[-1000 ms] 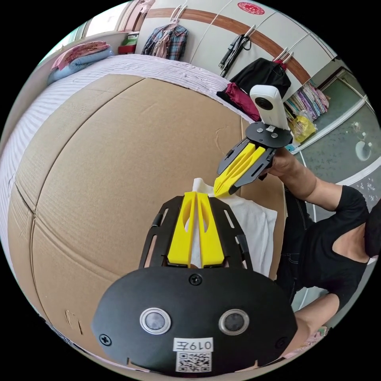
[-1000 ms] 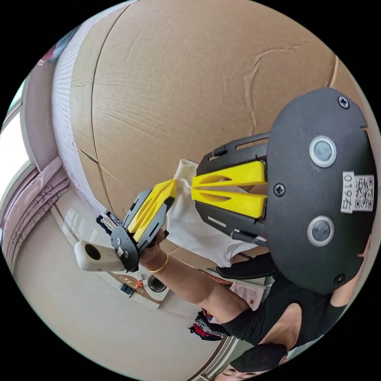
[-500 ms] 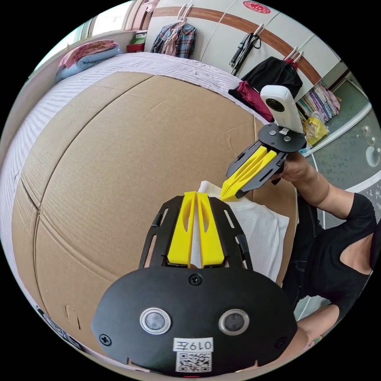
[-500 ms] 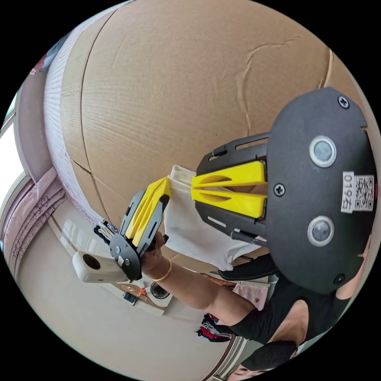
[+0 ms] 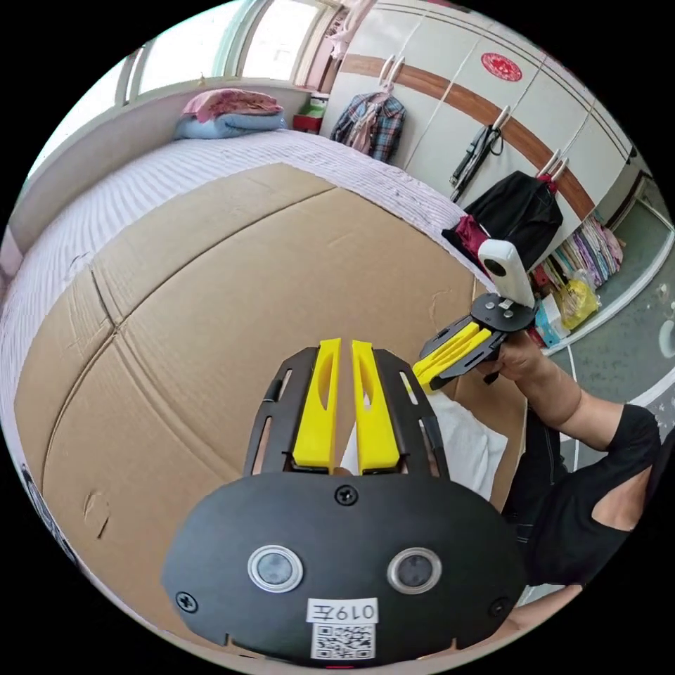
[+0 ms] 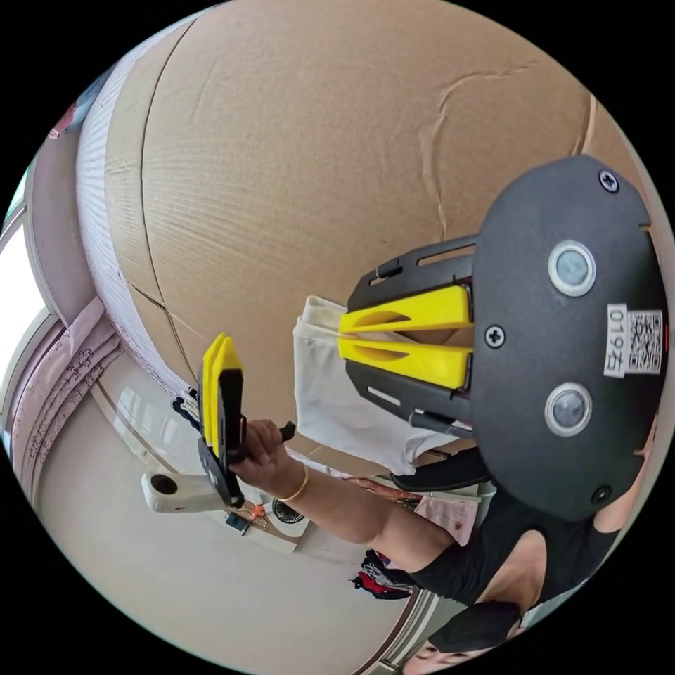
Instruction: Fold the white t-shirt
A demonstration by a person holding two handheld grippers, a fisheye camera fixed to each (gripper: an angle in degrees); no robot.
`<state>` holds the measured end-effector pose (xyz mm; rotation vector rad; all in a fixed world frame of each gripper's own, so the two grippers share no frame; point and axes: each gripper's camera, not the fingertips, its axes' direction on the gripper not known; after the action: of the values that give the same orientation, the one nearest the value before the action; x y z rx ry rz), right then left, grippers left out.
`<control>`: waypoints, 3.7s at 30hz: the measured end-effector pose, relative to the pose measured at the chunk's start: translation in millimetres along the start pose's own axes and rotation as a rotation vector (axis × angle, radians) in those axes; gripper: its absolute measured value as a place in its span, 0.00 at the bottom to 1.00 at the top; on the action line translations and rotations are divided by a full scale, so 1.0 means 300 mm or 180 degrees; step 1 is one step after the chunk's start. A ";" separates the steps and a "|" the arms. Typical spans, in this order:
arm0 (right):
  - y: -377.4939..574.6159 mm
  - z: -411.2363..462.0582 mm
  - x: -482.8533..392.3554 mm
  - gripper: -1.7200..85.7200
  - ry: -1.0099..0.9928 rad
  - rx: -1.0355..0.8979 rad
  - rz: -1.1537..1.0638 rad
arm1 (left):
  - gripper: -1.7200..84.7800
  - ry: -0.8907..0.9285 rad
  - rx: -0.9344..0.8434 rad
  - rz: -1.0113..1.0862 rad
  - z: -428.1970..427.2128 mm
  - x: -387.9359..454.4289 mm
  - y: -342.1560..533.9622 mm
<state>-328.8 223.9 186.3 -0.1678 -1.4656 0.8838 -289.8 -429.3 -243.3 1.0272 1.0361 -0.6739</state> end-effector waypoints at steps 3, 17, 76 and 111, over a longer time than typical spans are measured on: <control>0.071 0.065 0.034 0.05 -0.0083 0.0040 0.0042 | 0.04 0.0037 0.0458 -0.0210 -0.235 -0.010 0.191; 0.619 0.524 -0.583 0.07 0.0639 0.0469 -0.1972 | 0.06 -0.0292 0.1285 -0.2214 -0.842 0.075 1.316; 1.947 2.385 -0.353 0.09 0.2510 0.0259 -0.2786 | 0.07 -0.1314 0.0309 -0.0270 -1.092 1.443 2.219; 2.103 2.720 0.017 0.07 0.3957 0.0145 -0.3952 | 0.04 -0.0056 0.0475 -0.1376 -1.053 1.365 2.310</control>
<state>-1324.7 328.0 -61.3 0.2113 -0.1793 -0.2692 339.1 137.6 -418.7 0.9282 1.2200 -1.1237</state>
